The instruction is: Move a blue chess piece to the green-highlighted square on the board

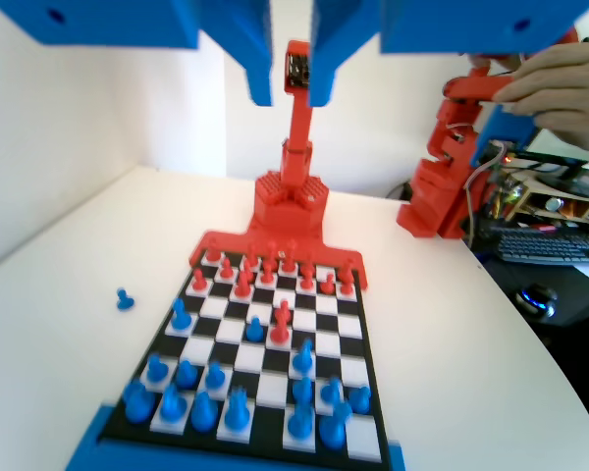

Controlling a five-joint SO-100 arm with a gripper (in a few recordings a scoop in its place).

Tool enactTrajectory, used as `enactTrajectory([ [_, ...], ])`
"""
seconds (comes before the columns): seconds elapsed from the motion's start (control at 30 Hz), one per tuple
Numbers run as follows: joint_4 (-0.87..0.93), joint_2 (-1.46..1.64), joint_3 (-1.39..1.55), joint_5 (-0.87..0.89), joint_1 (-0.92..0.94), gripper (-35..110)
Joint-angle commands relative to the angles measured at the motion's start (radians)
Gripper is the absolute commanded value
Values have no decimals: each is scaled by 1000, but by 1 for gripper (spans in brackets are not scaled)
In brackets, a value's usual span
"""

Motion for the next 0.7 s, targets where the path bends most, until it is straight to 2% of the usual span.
enactTrajectory([
  [0.0,9,75,75,-31,18,1],
  [0.17,-69,140,192,-15,9,1],
  [0.67,-78,189,196,-9,-8,1],
])
